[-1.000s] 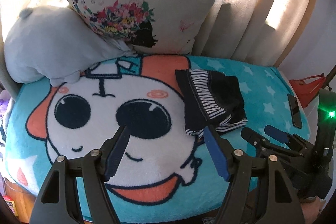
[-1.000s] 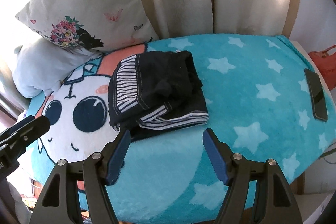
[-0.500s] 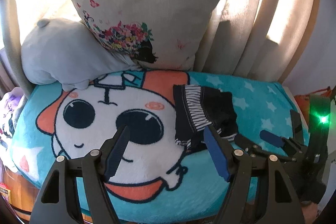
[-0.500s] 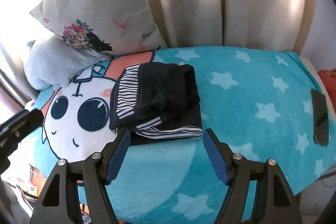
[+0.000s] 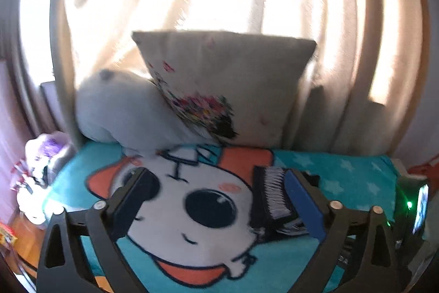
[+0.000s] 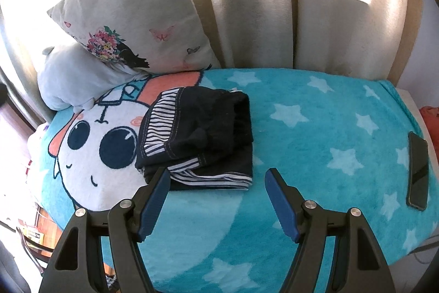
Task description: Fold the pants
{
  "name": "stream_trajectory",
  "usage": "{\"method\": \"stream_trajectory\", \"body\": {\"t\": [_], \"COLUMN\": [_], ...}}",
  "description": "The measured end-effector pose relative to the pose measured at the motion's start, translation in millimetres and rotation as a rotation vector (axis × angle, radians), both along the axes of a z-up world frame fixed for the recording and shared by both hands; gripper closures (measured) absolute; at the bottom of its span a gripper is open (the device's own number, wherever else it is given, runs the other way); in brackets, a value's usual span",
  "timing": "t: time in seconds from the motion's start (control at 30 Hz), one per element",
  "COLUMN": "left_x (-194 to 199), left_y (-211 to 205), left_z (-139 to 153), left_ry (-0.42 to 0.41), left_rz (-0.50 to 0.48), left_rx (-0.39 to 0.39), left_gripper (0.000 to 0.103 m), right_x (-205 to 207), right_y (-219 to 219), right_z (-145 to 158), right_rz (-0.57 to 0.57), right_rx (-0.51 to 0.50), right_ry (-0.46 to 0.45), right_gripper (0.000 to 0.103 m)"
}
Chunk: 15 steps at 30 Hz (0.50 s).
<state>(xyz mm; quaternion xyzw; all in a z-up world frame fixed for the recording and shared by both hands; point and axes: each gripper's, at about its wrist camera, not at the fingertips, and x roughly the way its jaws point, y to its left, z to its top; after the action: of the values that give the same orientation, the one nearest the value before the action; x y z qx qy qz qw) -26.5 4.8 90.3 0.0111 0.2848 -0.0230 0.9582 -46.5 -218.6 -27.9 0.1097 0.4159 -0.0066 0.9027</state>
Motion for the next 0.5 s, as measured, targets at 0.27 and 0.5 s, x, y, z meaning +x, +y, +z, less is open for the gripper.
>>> {"method": "stream_trajectory", "body": {"t": [0.27, 0.5], "left_x": [8, 18], "left_y": [2, -23], "left_z": [-8, -41], "left_ry": [0.079, 0.229], "left_rz": [0.039, -0.037], "left_rx": [0.003, 0.041], "left_gripper": [0.0, 0.0], "right_x": [3, 7], "right_y": [-8, -3], "right_z": [-5, -10], "right_rz": [0.008, 0.036], "right_rx": [0.011, -0.004], "right_ry": [0.002, 0.016], "right_gripper": [0.027, 0.027]}}
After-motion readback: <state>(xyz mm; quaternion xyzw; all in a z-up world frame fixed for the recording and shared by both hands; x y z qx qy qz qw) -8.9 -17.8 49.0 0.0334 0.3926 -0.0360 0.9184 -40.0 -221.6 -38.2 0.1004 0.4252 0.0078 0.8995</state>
